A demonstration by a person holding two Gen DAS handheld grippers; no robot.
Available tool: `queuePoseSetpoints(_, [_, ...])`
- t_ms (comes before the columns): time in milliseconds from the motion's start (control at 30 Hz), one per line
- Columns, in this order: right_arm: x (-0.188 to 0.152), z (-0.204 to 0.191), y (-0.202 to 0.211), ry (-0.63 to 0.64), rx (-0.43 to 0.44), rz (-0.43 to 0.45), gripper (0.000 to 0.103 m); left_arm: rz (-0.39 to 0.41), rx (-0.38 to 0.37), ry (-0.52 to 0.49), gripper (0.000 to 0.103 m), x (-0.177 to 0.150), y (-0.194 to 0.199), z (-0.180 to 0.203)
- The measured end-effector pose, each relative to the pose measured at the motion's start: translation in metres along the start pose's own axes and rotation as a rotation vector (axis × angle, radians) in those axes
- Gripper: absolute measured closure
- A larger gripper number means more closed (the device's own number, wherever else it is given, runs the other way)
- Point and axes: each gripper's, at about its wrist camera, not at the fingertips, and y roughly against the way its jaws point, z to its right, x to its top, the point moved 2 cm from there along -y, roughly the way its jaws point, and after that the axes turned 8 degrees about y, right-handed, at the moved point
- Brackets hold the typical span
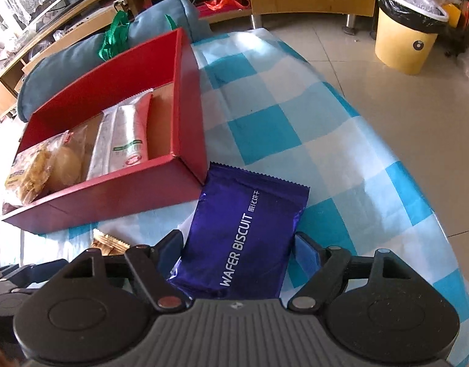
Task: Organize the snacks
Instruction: 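Move the left tool to the gold cake while the right tool nears the purple packet, then close the left tool on the gold cake while the right tool grasps the purple packet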
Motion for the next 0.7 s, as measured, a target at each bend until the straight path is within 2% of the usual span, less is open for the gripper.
queuePoseSetpoints(100, [-0.002, 0.002, -0.006, 0.001, 0.020, -0.007, 0.031, 0.010, 0.016, -0.014, 0.015, -0.001, -0.001, 0.002])
queuePoseSetpoints(333, [-0.020, -0.010, 0.010, 0.120, -0.007, -0.018, 0.034, 0.011, 0.014, -0.036, 0.046, -0.006, 0.008, -0.002])
queuePoseSetpoints(567, [-0.041, -0.009, 0.018, 0.164, -0.029, -0.051, 0.034, -0.010, -0.007, -0.059, 0.046, -0.022, 0.014, -0.006])
queuePoseSetpoints(700, [-0.043, -0.004, 0.011, 0.143, -0.037, -0.061, 0.034, 0.005, 0.008, -0.078, 0.039, -0.025, 0.012, -0.003])
